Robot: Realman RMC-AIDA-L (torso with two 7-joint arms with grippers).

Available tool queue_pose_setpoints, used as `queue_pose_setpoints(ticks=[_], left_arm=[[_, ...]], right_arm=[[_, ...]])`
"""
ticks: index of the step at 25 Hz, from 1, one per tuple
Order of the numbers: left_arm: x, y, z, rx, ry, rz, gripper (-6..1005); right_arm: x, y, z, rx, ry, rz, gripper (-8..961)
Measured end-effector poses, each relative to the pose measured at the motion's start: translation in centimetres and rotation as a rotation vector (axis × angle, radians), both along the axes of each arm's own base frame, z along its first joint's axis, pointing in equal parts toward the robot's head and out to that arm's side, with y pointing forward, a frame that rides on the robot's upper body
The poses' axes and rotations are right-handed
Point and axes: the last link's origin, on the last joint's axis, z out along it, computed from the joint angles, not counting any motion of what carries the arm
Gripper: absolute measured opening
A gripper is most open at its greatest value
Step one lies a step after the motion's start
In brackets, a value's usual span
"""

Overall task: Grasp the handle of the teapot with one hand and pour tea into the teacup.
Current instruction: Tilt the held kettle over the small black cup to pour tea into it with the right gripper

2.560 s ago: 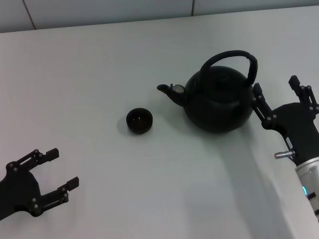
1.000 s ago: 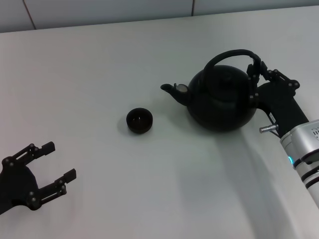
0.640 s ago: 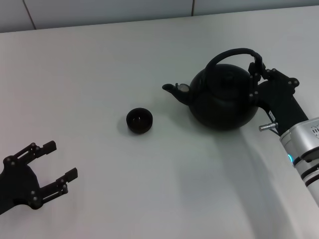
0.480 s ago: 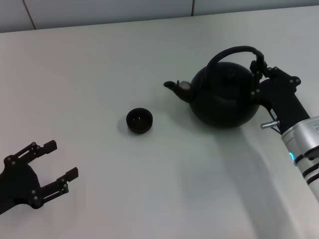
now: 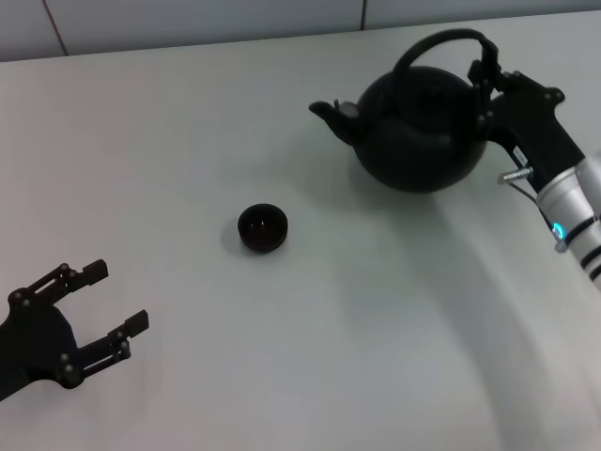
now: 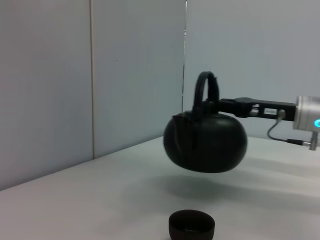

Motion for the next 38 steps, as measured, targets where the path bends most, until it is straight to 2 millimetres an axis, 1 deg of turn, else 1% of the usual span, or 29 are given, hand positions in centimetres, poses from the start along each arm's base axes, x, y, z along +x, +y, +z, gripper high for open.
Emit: queue_pose_setpoints(ticks=[5,10,13,19,22,27,31,34,38], left_arm=[[0.1,0.1,-0.1,-0.001,-0.003,-0.003,798],[0.2,0.2,-0.1,-0.002,-0.006,-0.004,798],[0.2,0.2,-0.1,-0.002,-0.006,-0.004,798],[0.3,0.1,-0.4,-0.001,-0.011,-0.004,798],[0.2,-0.1,-0.5,0.001,-0.01,-0.002,798],[0.2,-0.2,-0.5,0.002,-0.009,0.002,798],[0.1,-0.2,-0.5,0.003,-0.007,0.004,798],[0.1,-0.2,-0.5,0.003,-0.007,0.003,798],[0.1,-0.1,-0.5,0.003,-0.007,0.002,798]], right_arm=[[-0.4,1.6,0.4,-0.043,-0.015,0.023,87],[-1.0,2.2,0.5,-0.054,-0.041,0.057,92],[-1.4,2.8,0.9,-0.09,-0.048,0.098,95],[-2.7,4.9,2.3,-0.266,-0.102,0.208,101],[-3.5,6.2,2.9,-0.372,-0.182,0.248,104],[-4.2,6.9,3.2,-0.415,-0.244,0.272,109],[-4.6,7.0,2.9,-0.432,-0.268,0.288,113],[-4.8,7.1,2.9,-0.427,-0.286,0.298,116],[-5.1,7.2,3.0,-0.392,-0.352,0.338,120]])
